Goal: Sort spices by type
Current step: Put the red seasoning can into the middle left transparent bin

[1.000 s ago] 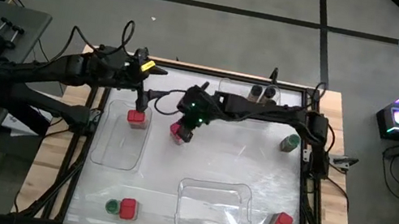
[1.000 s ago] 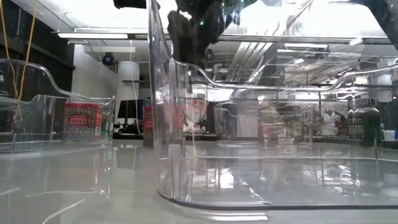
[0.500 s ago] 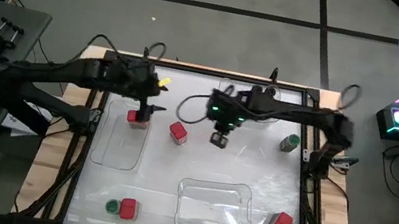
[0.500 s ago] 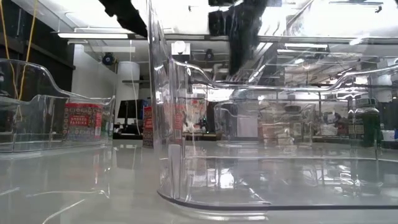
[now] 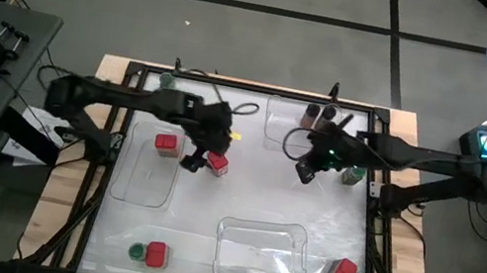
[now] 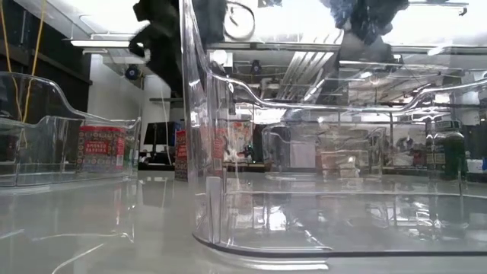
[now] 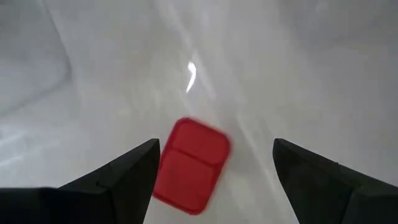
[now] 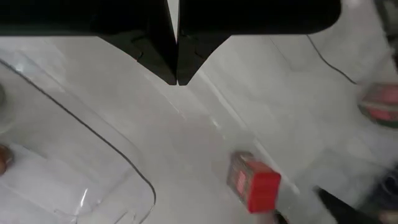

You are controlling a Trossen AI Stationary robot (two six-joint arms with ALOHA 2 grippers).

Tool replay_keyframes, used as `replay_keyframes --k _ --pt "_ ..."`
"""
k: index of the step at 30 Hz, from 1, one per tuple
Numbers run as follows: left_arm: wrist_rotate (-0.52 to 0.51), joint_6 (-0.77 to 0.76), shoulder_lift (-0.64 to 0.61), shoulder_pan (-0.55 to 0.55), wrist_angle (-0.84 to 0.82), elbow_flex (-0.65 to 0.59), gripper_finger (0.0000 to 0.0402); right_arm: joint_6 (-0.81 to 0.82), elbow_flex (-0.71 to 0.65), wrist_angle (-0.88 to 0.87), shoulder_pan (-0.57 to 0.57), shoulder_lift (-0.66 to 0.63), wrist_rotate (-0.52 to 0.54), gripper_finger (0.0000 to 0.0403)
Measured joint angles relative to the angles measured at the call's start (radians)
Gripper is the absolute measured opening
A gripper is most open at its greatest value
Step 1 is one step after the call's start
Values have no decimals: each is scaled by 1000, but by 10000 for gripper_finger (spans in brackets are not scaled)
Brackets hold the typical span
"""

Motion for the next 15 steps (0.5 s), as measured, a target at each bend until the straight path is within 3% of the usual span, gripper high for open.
replay_keyframes --k 6,15 --pt "-65 85 123 -3 -105 68 300 42 -44 29 31 -30 24 0" --pt "-136 147 176 -2 -63 71 300 22 -55 46 35 -28 37 0"
